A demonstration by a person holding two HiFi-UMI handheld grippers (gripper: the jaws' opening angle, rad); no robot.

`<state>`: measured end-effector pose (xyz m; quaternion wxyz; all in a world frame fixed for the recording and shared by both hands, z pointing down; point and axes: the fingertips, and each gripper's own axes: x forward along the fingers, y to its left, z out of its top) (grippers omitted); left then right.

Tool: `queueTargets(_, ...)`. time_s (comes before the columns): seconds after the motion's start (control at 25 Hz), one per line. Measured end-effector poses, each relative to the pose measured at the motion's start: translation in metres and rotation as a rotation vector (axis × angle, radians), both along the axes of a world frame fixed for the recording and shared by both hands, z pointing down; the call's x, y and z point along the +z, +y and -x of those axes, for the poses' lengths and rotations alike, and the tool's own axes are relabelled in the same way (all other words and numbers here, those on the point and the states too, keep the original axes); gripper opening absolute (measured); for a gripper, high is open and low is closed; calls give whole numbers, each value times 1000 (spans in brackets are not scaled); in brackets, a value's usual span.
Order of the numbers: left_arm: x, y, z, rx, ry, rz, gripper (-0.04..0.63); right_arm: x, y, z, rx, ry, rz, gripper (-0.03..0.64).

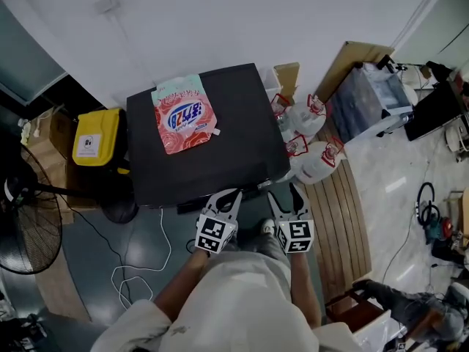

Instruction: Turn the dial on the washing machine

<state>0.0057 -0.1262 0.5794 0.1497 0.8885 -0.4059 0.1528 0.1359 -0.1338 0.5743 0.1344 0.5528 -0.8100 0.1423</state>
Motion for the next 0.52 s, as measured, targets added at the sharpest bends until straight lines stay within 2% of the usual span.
queueTargets(0.52, -1, -9, 10, 54, 16, -19, 11, -3, -4, 8, 56, 24, -8, 288)
